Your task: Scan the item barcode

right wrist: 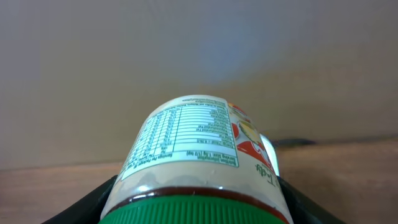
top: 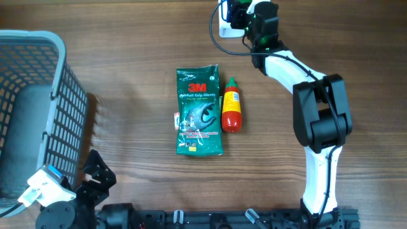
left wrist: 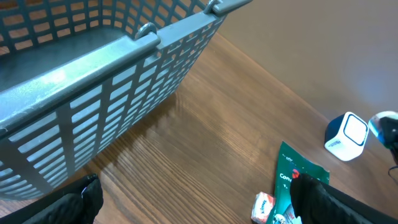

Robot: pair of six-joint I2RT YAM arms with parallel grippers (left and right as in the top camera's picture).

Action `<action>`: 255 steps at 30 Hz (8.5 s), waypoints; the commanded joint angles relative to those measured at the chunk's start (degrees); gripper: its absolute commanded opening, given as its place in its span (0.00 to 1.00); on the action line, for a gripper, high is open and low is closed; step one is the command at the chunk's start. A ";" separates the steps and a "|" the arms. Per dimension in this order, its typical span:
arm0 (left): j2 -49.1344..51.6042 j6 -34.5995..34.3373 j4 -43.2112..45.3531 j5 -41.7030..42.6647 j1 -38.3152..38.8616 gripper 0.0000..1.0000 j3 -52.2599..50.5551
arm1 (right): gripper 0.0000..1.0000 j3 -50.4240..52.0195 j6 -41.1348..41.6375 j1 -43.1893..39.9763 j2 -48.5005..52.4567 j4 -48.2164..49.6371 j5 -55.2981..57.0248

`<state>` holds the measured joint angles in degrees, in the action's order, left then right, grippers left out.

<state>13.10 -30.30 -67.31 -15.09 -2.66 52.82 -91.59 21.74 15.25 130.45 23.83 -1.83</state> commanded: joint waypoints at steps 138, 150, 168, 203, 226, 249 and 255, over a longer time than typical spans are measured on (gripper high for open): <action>-0.37 0.44 0.09 -0.35 -0.35 1.00 0.00 | 1.00 15.21 -5.11 2.89 -22.97 -80.15 -20.22; -0.37 0.44 0.09 -0.35 -0.35 1.00 0.00 | 1.00 15.23 4.13 4.09 -22.58 -73.11 -23.78; -0.37 0.44 0.07 -0.35 -0.35 1.00 0.00 | 0.46 13.64 3.76 3.65 -12.22 -77.55 -0.31; -0.37 0.44 0.09 -0.35 -0.35 1.00 0.00 | 1.00 2.95 43.52 7.98 -33.57 -97.46 8.52; -0.37 0.44 0.07 -0.35 -0.35 1.00 0.00 | 0.86 39.87 24.70 1.22 -30.64 -54.86 -7.82; -0.37 0.44 0.09 -0.35 -0.35 1.00 0.00 | 0.61 38.56 3.23 1.22 -60.48 -63.04 -24.55; -0.37 0.44 0.09 -0.35 -0.35 1.00 0.00 | 0.61 38.58 -16.61 1.22 -65.51 -62.95 -43.34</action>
<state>13.10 -30.30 -67.31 -15.09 -2.66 52.82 -52.73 16.82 16.34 66.06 -40.12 -31.83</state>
